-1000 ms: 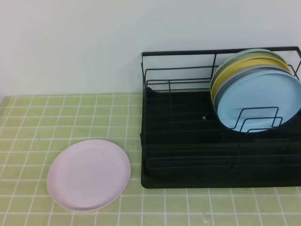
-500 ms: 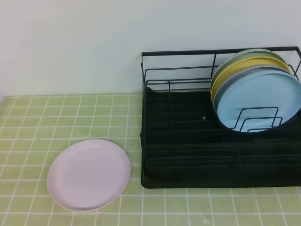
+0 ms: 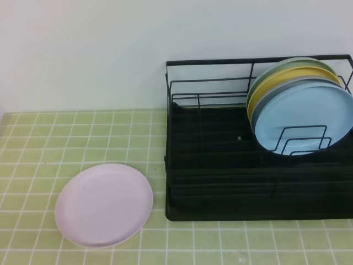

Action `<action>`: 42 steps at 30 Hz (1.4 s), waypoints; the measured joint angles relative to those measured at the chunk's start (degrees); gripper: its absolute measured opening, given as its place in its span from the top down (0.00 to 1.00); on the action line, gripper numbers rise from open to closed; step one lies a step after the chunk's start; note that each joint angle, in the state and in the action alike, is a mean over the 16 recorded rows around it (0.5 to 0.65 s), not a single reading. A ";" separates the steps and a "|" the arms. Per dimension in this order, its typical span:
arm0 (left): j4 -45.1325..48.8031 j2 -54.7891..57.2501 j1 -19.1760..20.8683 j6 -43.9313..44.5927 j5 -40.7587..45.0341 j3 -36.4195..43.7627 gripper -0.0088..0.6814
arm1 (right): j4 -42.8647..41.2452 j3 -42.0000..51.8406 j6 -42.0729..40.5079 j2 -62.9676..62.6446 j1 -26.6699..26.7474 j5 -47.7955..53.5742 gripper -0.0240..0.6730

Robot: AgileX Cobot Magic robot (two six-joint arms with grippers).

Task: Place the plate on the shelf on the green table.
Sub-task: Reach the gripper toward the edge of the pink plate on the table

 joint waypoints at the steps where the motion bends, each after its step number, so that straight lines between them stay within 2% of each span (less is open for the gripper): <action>1: -1.06 0.46 0.00 -0.63 1.03 -0.61 0.99 | 0.51 -0.60 -0.28 0.36 0.00 1.95 0.95; 9: -9.90 11.09 0.00 -1.74 11.14 -8.57 0.99 | 6.13 -2.83 -3.45 4.65 0.00 11.85 0.95; 19: -14.55 37.59 0.00 6.93 20.10 -18.00 0.96 | 10.96 -2.75 -7.07 8.58 0.00 12.23 0.95; 23: -15.75 47.72 0.00 9.61 18.36 -19.81 0.87 | 11.33 -2.70 -7.27 8.88 0.00 12.11 0.95; 35: -18.08 71.33 0.00 11.86 5.57 -23.56 0.48 | 11.49 -2.67 -7.63 8.88 0.00 11.94 0.96; 42: -17.73 82.80 0.00 13.30 1.11 -27.45 0.41 | 11.49 -2.67 -7.75 8.88 0.00 11.84 0.96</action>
